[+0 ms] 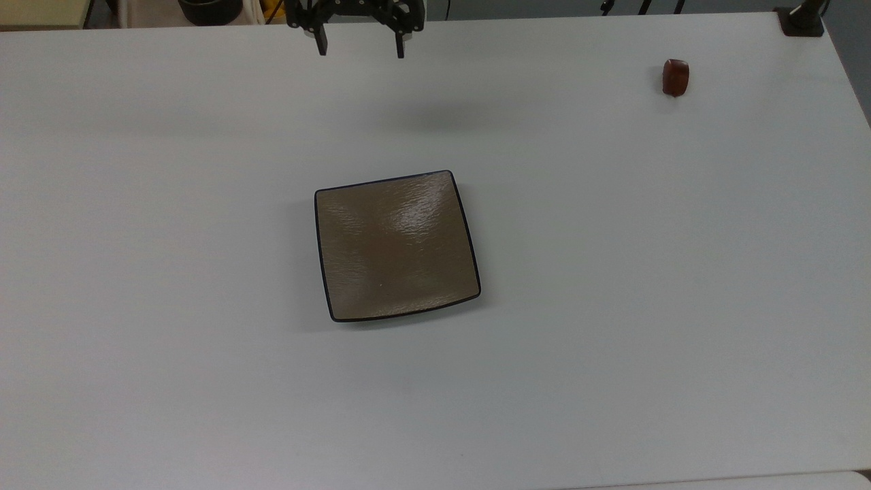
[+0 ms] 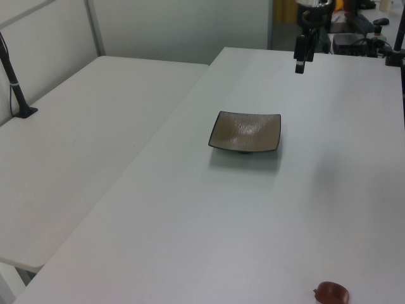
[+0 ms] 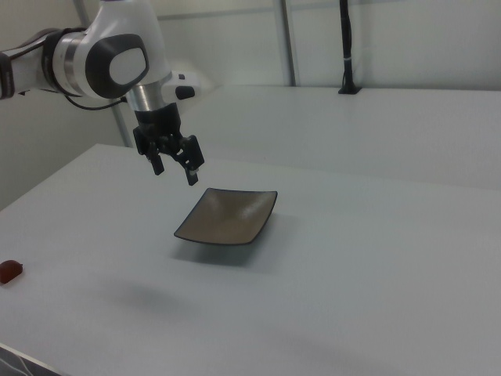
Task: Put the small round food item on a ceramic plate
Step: 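Move the open gripper over to the small red-brown food item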
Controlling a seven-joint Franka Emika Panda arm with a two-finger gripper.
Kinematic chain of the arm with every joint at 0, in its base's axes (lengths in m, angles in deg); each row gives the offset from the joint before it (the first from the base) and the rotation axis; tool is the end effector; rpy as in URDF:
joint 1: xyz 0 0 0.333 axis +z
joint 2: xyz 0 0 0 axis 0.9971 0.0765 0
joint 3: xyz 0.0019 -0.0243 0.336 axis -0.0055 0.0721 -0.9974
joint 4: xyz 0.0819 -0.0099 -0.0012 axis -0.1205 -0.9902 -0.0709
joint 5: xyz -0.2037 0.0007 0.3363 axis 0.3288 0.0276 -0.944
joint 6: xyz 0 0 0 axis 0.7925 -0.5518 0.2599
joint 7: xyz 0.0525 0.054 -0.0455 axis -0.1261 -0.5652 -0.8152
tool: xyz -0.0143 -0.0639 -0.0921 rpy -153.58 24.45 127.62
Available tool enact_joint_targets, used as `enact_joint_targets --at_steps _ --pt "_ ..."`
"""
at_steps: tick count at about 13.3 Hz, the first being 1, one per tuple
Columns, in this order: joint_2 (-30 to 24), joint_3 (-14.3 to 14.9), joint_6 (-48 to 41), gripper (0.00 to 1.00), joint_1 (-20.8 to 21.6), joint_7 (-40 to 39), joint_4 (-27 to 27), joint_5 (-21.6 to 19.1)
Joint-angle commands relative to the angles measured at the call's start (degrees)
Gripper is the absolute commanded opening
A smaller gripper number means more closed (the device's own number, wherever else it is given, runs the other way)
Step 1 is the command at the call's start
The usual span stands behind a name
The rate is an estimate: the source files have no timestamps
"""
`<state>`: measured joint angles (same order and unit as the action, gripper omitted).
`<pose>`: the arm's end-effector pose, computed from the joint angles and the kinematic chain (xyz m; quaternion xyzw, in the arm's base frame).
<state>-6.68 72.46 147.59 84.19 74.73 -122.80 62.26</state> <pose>0.5510 0.0510 0.5743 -0.9996 -0.0061 -0.0198 0.0172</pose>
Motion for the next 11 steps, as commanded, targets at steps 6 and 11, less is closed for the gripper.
enact_joint_targets --at_steps 6,11 --pt "0.3 -10.3 3.6 1.0 5.9 10.8 -2.1 -4.4" --pt "6.7 -19.4 6.6 1.0 10.2 20.6 -0.4 -6.7"
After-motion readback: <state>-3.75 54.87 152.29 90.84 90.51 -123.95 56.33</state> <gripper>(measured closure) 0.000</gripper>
